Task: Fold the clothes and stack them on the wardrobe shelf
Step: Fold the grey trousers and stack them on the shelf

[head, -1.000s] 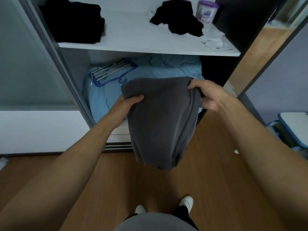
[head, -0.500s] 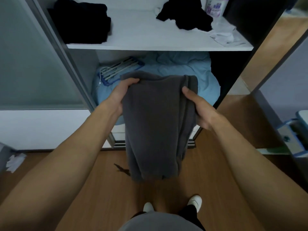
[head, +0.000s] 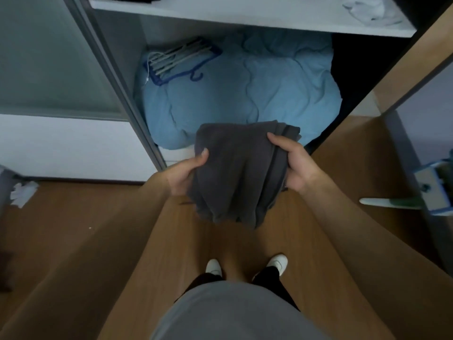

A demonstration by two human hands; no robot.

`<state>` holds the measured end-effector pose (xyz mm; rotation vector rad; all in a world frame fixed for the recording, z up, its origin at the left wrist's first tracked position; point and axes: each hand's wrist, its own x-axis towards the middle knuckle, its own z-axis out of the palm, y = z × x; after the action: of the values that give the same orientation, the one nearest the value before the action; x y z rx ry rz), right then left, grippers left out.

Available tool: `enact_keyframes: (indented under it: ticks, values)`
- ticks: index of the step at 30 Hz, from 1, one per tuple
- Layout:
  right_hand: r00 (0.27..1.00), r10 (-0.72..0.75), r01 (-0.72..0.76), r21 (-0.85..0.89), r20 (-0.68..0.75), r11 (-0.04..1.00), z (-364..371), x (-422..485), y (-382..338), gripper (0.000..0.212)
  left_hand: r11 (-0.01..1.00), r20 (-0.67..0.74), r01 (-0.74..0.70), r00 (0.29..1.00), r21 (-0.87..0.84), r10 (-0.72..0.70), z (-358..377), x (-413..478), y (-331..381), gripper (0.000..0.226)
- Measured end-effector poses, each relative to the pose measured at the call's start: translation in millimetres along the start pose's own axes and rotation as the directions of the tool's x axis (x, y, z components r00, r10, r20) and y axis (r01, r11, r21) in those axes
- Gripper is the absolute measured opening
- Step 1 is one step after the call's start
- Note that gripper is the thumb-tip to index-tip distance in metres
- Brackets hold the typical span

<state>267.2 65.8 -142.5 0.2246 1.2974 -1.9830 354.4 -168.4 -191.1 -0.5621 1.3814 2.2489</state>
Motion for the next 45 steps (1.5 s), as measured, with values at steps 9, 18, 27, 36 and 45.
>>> enact_keyframes:
  ticks: [9, 18, 27, 36, 45]
  values:
    - [0.981, 0.143, -0.160, -0.132, -0.130, 0.978, -45, 12, 17, 0.048, 0.983, -0.169, -0.182, 0.969, -0.006, 0.179, 34, 38, -11, 0.018]
    - [0.927, 0.273, -0.332, -0.224, -0.256, 0.916, -87, 31, 52, 0.037, 0.977, -0.383, 0.158, 0.919, 0.147, -0.091, 9, 58, -35, 0.035]
    - [0.964, 0.184, -0.223, -0.207, -0.193, 0.953, -94, 48, -2, 0.033, 0.911, -0.220, 0.024, 0.973, 0.411, 0.074, 24, 51, -12, 0.075]
    - [0.966, -0.257, 0.212, -0.624, 0.019, 0.752, -62, 65, -105, 0.119, 0.762, -0.321, -0.310, 0.769, 0.569, 0.553, 63, 68, 90, 0.090]
    - [0.870, -0.334, 0.350, -0.931, 0.363, -0.101, 13, 82, -202, 0.052, 0.539, -0.209, -0.476, 0.584, 0.695, 0.785, 84, 63, 217, 0.071]
